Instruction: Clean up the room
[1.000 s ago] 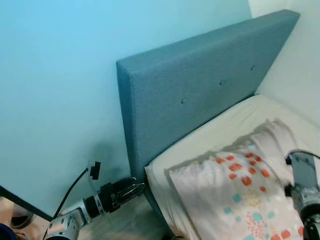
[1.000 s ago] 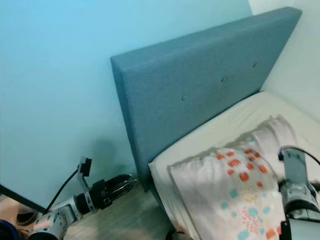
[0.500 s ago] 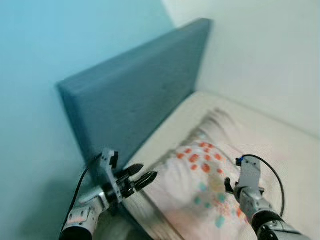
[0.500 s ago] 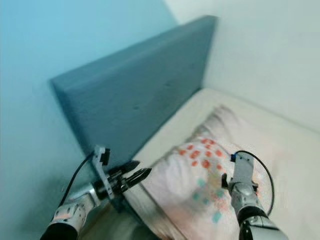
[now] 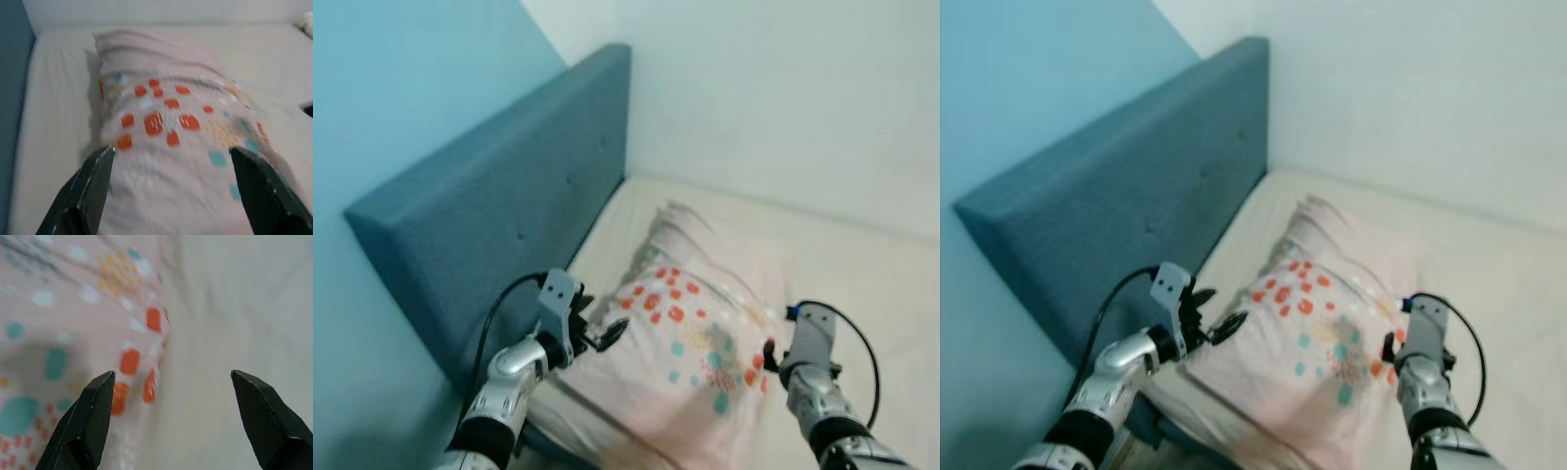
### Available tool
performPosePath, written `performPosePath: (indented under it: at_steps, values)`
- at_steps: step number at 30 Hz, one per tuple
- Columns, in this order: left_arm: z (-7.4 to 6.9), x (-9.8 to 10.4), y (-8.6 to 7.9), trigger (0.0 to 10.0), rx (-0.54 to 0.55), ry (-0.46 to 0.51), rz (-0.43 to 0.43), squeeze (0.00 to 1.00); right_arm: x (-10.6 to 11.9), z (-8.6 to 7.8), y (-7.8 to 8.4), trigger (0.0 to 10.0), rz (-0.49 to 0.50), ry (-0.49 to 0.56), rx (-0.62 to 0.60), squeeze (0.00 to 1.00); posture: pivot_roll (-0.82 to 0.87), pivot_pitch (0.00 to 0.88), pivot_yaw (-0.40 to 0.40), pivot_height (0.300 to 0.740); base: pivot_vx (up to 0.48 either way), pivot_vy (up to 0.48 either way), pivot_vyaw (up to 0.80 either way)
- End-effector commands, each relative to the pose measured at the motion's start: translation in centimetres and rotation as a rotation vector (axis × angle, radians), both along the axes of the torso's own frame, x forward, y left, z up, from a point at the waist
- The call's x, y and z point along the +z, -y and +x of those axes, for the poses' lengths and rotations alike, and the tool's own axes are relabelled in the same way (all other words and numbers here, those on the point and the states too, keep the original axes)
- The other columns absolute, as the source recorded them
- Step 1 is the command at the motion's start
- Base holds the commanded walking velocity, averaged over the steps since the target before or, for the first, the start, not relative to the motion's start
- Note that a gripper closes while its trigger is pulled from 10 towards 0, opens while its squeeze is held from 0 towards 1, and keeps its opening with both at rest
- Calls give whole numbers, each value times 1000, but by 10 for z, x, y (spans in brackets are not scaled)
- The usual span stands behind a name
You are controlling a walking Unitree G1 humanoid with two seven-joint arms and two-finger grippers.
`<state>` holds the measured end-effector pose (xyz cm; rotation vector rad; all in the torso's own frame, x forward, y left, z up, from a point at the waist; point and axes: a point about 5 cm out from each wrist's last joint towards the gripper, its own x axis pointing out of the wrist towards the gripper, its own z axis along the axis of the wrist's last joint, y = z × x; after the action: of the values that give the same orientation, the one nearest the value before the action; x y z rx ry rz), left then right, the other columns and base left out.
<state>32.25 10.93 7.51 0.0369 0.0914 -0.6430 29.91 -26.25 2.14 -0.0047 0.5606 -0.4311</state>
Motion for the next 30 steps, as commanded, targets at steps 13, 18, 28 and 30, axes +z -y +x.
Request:
performPosePath:
  at_steps: [13,18,28,30]
  values:
    - [-4,-29,-31,10000,186,-106,174,0,-7,-5,-4,10000,-4,-27,8,0,-101,52,-16,740,0,0,-788]
    - [-2,-32,-37,10000,260,-119,198,0,-8,-5,-6,10000,-3,-25,11,0,-99,52,-7,740,0,0,-788]
    - [4,-36,-48,10000,440,-177,253,0,-11,-7,-7,10000,8,-29,4,0,-103,59,3,740,0,0,-788]
    - [4,-39,-52,10000,481,-199,258,0,-12,-9,-7,10000,9,-32,4,0,-102,62,2,740,0,0,-788]
